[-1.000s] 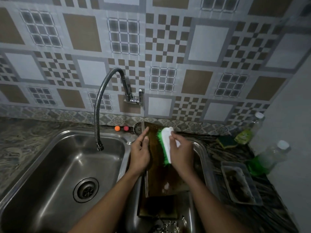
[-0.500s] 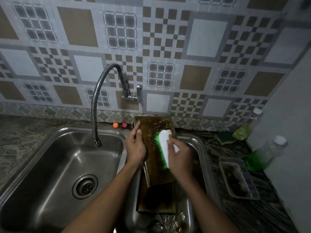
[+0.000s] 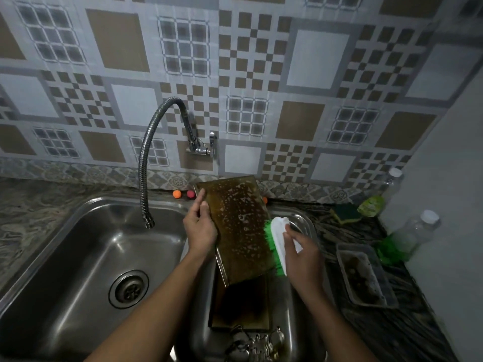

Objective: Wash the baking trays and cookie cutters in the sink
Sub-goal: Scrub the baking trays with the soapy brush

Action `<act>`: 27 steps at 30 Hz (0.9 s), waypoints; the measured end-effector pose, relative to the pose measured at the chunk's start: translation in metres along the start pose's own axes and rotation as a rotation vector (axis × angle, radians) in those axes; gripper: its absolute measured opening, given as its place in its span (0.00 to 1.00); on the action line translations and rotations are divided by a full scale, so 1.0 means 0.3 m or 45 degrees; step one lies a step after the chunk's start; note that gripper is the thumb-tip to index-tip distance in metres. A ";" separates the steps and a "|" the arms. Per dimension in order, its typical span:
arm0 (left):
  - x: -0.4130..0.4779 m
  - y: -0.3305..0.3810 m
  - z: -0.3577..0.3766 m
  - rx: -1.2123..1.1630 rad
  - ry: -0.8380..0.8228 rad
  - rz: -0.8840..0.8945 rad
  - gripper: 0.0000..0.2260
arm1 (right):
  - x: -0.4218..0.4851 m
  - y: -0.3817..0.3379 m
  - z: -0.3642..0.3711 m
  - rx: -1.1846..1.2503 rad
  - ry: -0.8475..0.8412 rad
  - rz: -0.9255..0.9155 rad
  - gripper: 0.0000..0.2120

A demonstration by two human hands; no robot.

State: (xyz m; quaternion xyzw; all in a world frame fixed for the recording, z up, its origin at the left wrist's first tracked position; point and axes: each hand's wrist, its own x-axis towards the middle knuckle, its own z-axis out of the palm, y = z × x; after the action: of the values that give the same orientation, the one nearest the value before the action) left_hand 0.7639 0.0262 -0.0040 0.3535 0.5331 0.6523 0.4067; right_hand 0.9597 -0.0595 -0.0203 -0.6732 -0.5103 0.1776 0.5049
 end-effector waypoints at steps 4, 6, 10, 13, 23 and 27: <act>-0.029 0.005 0.028 0.064 -0.093 0.051 0.16 | -0.088 -0.125 0.074 0.021 -0.181 -0.281 0.13; -0.044 0.002 0.031 0.081 -0.154 0.076 0.16 | -0.084 -0.162 0.107 0.030 -0.178 -0.337 0.14; -0.084 -0.002 0.023 0.161 -0.301 0.116 0.16 | 0.049 -0.168 0.149 0.028 -0.122 -0.216 0.13; -0.090 -0.014 0.007 0.187 -0.365 0.149 0.17 | 0.149 -0.148 0.144 0.020 -0.082 0.001 0.13; -0.103 -0.052 0.003 0.185 -0.373 0.029 0.17 | 0.128 -0.201 0.238 -0.037 -0.131 -0.085 0.14; -0.080 -0.040 -0.033 0.274 -0.355 0.087 0.17 | 0.209 -0.057 0.155 -0.172 -0.128 0.067 0.14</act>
State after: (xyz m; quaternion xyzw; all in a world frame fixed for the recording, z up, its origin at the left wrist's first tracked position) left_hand 0.7669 0.0016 -0.0184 0.4998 0.5259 0.5497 0.4141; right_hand 0.9422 0.0174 -0.0082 -0.7092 -0.5278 0.1895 0.4273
